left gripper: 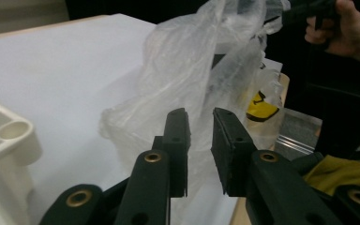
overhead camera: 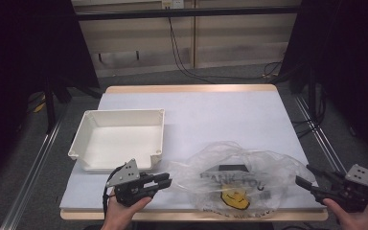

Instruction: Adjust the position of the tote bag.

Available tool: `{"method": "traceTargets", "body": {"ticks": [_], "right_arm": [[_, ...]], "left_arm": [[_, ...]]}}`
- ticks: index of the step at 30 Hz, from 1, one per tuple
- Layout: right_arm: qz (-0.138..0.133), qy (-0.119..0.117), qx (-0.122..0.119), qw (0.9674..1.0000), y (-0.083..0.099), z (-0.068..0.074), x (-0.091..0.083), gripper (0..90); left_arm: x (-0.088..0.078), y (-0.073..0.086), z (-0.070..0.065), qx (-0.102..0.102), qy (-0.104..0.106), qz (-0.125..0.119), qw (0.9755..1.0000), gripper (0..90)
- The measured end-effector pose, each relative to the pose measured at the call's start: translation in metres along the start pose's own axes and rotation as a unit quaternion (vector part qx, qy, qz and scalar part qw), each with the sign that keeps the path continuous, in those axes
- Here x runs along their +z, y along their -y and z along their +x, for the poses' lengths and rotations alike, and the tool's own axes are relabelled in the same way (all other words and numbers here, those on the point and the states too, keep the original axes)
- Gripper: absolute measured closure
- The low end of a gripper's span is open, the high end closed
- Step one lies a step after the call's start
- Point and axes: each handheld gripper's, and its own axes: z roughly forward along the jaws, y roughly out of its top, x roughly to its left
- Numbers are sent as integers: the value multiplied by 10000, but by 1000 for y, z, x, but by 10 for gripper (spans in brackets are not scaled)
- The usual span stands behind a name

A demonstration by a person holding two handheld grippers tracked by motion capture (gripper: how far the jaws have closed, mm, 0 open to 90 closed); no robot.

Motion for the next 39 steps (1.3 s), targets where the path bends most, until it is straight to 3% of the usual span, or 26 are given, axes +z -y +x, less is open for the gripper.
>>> {"method": "traceTargets", "body": {"ticks": [4, 6, 10, 13, 18, 24, 27, 33, 37, 39], "right_arm": [[-173, 136, -45, 9997, -8, 1, -17, 380], [-279, 86, -57, 9996, -12, 4, -23, 430], [-382, -275, -132, 9988, -20, 14, -24, 604], [-290, -514, -236, 9980, -25, 23, -16, 731], [-52, -940, -476, 9944, -33, 37, 8, 888], [377, -1335, -683, 9880, -37, 56, 45, 900], [591, -1511, -775, 9837, -40, 64, 63, 900], [972, -1525, -1010, 9783, -49, 65, 102, 900], [1193, -1468, -1101, 9758, -52, 63, 122, 900], [1321, -1432, -1130, 9743, -51, 61, 129, 900]], "left_arm": [[6, 0, -1, 44, 122, 132, 9998, 815], [9, -3, -2, 109, 190, 177, 9996, 848], [22, -11, -7, 237, 348, 328, 9986, 900], [35, -17, -11, 329, 471, 453, 9973, 900], [56, -28, -13, 484, 593, 681, 9947, 900], [82, -43, -8, 566, 642, 711, 9938, 900], [94, -52, -10, 665, 691, 830, 9919, 900], [123, -70, -9, 890, 758, 1198, 9859, 900], [138, -78, -3, 878, 719, 1401, 9836, 900], [147, -78, 2, 777, 694, 1492, 9833, 900]]}}
